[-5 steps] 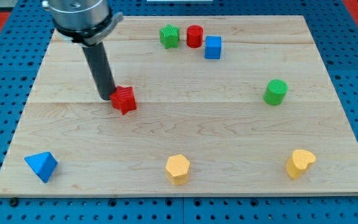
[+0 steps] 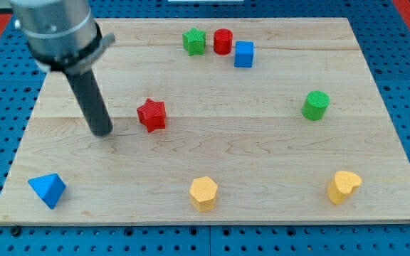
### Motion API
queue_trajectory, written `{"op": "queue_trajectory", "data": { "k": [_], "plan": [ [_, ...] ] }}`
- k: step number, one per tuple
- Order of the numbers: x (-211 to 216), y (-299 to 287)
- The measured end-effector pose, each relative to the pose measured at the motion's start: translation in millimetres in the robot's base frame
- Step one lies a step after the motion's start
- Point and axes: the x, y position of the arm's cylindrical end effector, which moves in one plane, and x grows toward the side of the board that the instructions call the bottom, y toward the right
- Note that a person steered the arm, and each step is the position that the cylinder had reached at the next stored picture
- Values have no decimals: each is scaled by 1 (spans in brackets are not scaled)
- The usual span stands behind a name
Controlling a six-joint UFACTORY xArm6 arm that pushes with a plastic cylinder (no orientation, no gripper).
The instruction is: Push the red star diagonally to the top left of the yellow hexagon
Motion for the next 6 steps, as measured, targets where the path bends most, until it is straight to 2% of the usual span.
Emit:
{"op": "queue_trajectory", "data": {
  "k": [2, 3, 4, 6],
  "plan": [
    [3, 19],
    [4, 79],
    [-8, 90],
    [-103, 102]
  ]
}}
